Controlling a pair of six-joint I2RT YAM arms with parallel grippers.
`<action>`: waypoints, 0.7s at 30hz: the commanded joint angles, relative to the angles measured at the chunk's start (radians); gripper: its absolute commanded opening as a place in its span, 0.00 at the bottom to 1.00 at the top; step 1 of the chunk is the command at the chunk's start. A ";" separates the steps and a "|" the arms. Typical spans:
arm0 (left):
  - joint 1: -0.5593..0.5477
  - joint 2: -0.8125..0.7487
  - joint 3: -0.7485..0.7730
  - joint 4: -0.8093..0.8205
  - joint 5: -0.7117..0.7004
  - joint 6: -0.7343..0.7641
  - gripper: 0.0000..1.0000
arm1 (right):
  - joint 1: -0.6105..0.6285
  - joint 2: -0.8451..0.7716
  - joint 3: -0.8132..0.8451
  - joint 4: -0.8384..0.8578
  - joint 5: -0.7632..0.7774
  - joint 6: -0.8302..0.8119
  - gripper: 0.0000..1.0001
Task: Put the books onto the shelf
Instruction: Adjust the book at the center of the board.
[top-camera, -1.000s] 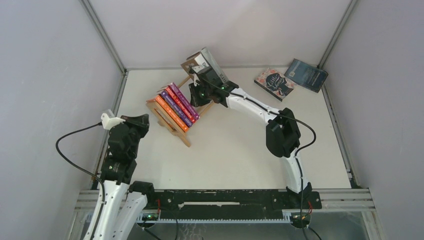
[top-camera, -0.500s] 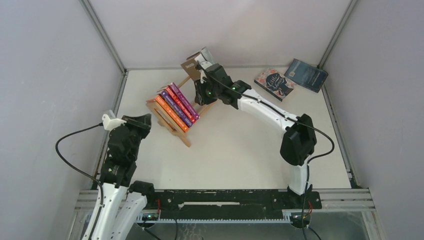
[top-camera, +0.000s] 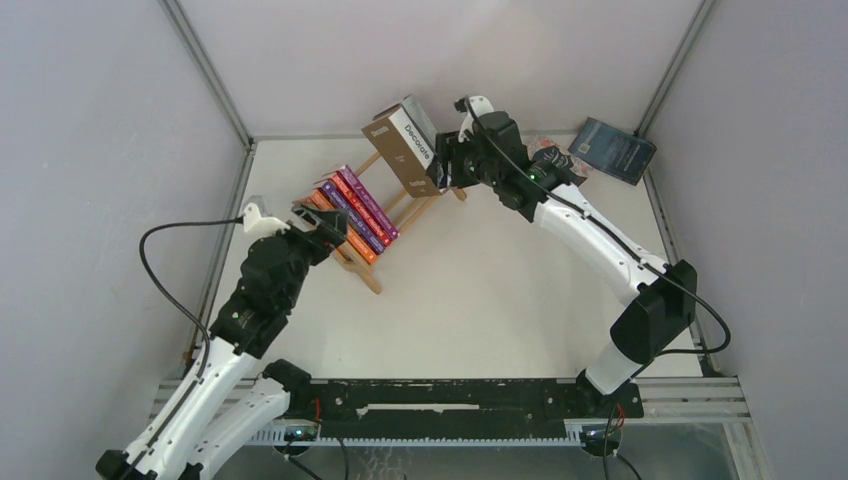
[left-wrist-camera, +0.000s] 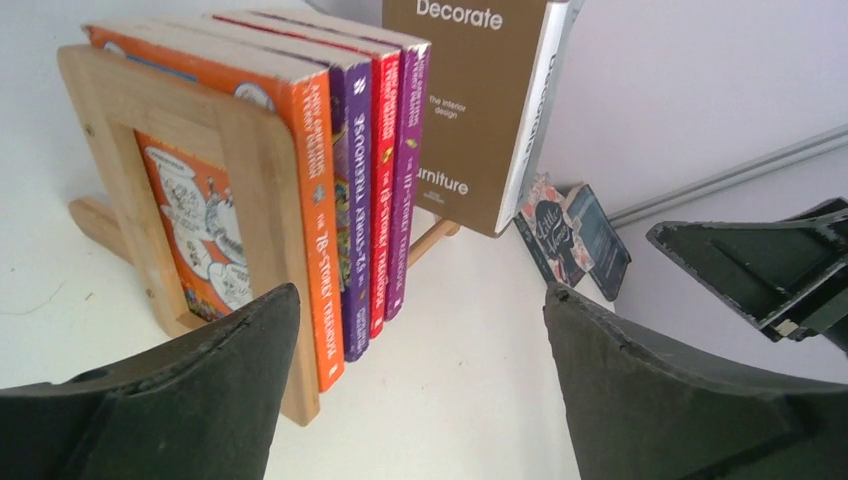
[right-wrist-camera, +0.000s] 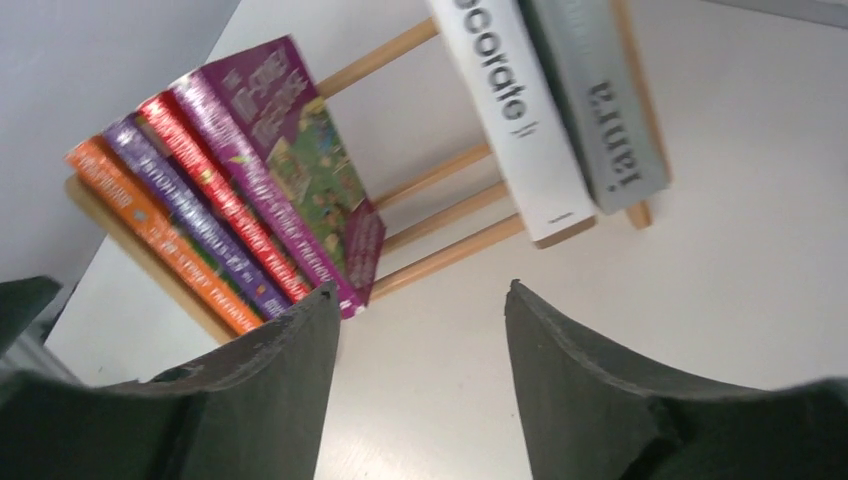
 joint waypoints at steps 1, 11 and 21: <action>-0.004 0.042 0.125 0.076 0.014 0.091 0.98 | -0.044 -0.033 -0.011 0.038 0.088 0.074 0.70; -0.004 0.000 0.146 0.032 0.032 0.111 1.00 | -0.132 -0.032 -0.001 -0.015 0.284 0.126 0.72; -0.004 0.002 0.144 0.044 0.104 0.186 1.00 | -0.355 0.218 0.136 -0.036 0.300 0.165 0.71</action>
